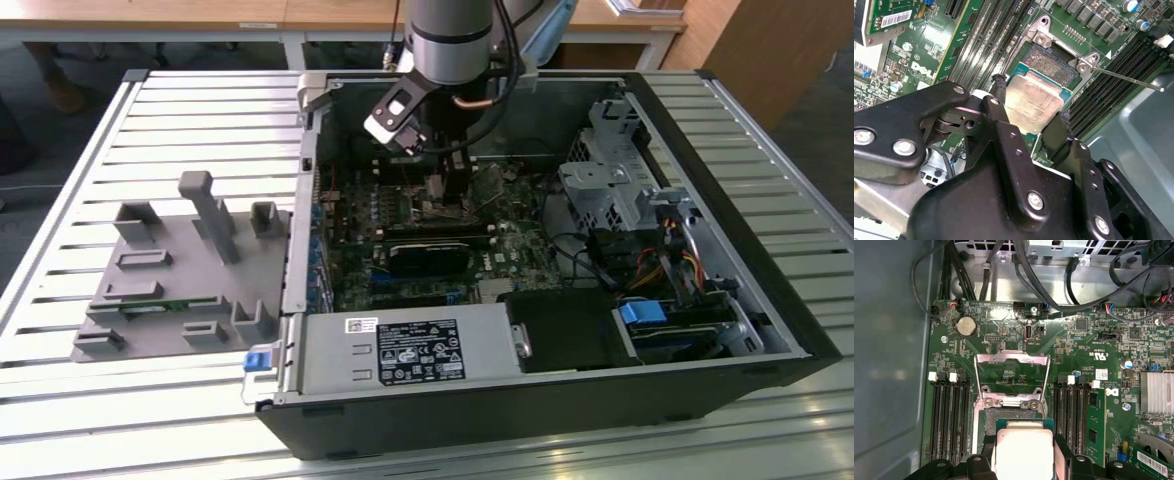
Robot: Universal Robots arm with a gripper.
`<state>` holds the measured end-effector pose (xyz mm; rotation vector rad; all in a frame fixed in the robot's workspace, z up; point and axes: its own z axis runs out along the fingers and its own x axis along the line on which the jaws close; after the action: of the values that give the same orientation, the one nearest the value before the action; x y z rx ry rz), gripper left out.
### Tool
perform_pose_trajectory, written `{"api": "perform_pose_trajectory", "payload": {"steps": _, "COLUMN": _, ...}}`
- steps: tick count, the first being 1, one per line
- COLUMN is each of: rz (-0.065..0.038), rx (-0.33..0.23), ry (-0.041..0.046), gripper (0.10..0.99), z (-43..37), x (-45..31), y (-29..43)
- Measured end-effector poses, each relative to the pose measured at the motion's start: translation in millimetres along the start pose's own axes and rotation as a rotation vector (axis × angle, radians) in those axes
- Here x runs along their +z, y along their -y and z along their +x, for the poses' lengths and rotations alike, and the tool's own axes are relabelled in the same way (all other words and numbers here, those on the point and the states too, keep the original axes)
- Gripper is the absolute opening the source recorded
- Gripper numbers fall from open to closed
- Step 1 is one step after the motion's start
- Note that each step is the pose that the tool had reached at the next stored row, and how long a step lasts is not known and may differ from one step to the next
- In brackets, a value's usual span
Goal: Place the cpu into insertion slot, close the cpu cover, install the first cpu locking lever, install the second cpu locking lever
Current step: 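Place the cpu into insertion slot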
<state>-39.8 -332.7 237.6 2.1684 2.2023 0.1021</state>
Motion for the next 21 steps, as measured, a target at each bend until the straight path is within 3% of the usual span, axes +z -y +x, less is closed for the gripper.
{"api": "perform_pose_trajectory", "payload": {"steps": 10, "rz": 0.0, "rx": 0.0, "ry": 0.0002, "gripper": 0.541, "z": 0.2, "x": 2.6, "y": 0.3}}
{"api": "perform_pose_trajectory", "payload": {"steps": 21, "rz": 0.0, "rx": 0.0, "ry": 0.0005, "gripper": 0.541, "z": 3.9, "x": 14.9, "y": 3.1}}
